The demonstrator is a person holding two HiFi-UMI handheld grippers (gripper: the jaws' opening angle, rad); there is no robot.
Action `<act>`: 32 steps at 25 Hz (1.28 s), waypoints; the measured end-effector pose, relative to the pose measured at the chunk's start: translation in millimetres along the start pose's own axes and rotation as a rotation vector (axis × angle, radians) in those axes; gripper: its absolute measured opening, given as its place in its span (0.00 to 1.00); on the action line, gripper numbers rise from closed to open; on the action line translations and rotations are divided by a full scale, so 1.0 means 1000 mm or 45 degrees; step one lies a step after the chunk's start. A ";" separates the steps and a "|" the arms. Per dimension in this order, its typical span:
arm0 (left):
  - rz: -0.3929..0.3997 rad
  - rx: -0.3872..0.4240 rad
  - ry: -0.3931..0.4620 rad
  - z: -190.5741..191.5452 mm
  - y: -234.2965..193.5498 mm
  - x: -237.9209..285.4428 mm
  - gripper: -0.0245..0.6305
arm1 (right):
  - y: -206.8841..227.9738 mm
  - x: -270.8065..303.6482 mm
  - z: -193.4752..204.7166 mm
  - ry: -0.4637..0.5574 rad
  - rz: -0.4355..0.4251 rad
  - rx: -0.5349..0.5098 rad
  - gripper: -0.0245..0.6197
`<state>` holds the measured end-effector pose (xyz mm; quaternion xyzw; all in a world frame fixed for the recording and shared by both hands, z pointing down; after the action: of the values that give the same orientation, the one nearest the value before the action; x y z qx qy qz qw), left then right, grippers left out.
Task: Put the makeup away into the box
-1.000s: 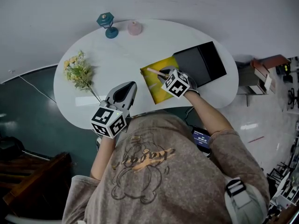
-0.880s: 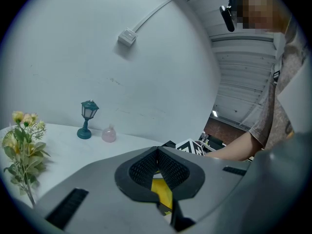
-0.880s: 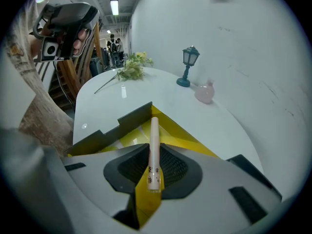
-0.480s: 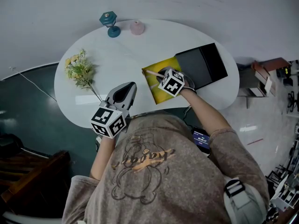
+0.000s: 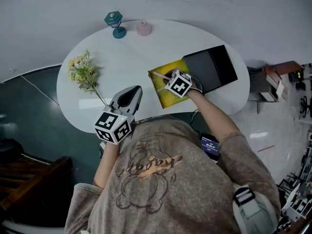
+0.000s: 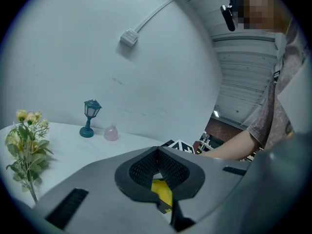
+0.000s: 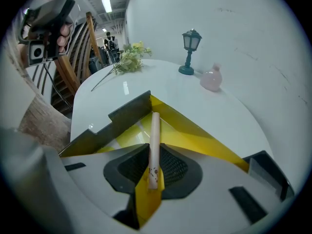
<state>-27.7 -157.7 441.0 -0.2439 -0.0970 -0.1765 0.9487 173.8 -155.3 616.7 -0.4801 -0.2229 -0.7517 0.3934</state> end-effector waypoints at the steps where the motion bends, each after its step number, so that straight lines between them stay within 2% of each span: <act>1: 0.000 0.000 0.001 0.000 0.000 0.000 0.07 | 0.001 0.000 -0.001 0.003 -0.005 0.009 0.15; 8: -0.001 -0.004 0.009 -0.002 0.001 0.000 0.07 | 0.005 0.001 0.000 0.039 -0.001 0.053 0.16; 15: 0.005 -0.005 0.005 -0.002 0.000 0.001 0.07 | 0.014 -0.016 -0.004 0.123 -0.027 0.180 0.16; 32: 0.071 0.045 0.010 -0.017 0.010 0.007 0.07 | 0.023 -0.160 -0.046 0.607 0.067 0.281 0.13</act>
<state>-16.1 -159.3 424.1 -0.2289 -0.0896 -0.1494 0.9577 204.0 -141.0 451.9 -0.2492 -0.1919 -0.8042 0.5042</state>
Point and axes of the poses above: the fingertips, and each gripper's own axes: x forward along the fingers, y to its right, z out of its underside, the point moved 7 cm from there along -x, backward along the fingers, and after that the axes turned 3 degrees about z, right-handed, at the moved point
